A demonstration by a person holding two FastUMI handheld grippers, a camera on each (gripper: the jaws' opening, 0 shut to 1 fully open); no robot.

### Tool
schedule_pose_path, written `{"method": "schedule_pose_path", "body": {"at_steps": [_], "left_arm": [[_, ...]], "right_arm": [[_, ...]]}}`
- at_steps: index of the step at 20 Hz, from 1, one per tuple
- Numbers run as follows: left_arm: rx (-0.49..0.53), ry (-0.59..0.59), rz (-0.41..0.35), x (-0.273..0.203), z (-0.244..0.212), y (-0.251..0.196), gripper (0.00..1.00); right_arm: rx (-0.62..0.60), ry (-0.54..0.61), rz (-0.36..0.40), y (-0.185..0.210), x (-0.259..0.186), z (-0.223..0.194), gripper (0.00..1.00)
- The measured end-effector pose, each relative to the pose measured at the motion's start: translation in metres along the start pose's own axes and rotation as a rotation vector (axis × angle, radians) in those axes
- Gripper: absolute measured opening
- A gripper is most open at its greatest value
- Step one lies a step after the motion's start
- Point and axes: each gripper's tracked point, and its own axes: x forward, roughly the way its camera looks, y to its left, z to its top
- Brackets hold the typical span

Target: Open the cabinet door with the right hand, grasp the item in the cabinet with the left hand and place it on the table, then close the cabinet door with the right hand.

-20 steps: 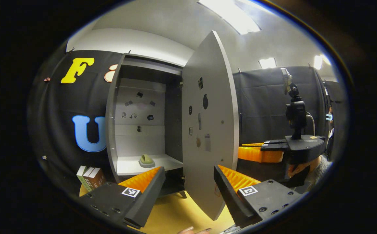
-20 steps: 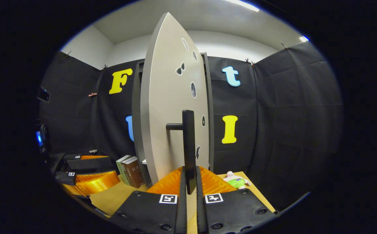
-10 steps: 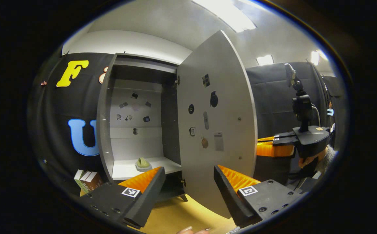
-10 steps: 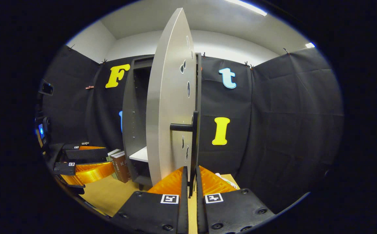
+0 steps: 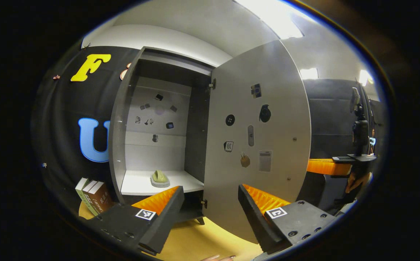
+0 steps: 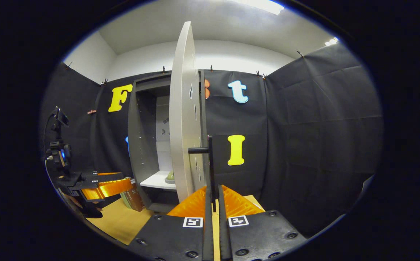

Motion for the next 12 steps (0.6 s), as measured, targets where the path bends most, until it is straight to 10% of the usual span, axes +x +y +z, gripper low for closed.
{"method": "schedule_pose_path", "body": {"at_steps": [2,5,8,11,12], "left_arm": [[0.032,0.002,0.018,0.005,0.001,0.009,0.94],[0.076,0.015,0.045,0.021,-0.004,0.025,0.94],[0.099,0.012,0.101,0.042,-0.001,0.054,0.94],[0.082,0.047,0.13,0.072,-0.006,0.079,0.94],[0.086,0.065,0.144,0.082,-0.005,0.088,0.94]], "right_arm": [[-0.026,-0.007,-0.048,-0.011,-0.014,-0.002,0.11],[-0.081,-0.007,-0.163,-0.042,-0.028,-0.007,0.41],[-0.099,0.01,-0.284,-0.078,-0.041,-0.015,0.37],[-0.119,0.045,-0.353,-0.107,-0.041,-0.028,0.93],[-0.127,0.064,-0.365,-0.115,-0.039,-0.036,0.94]]}}
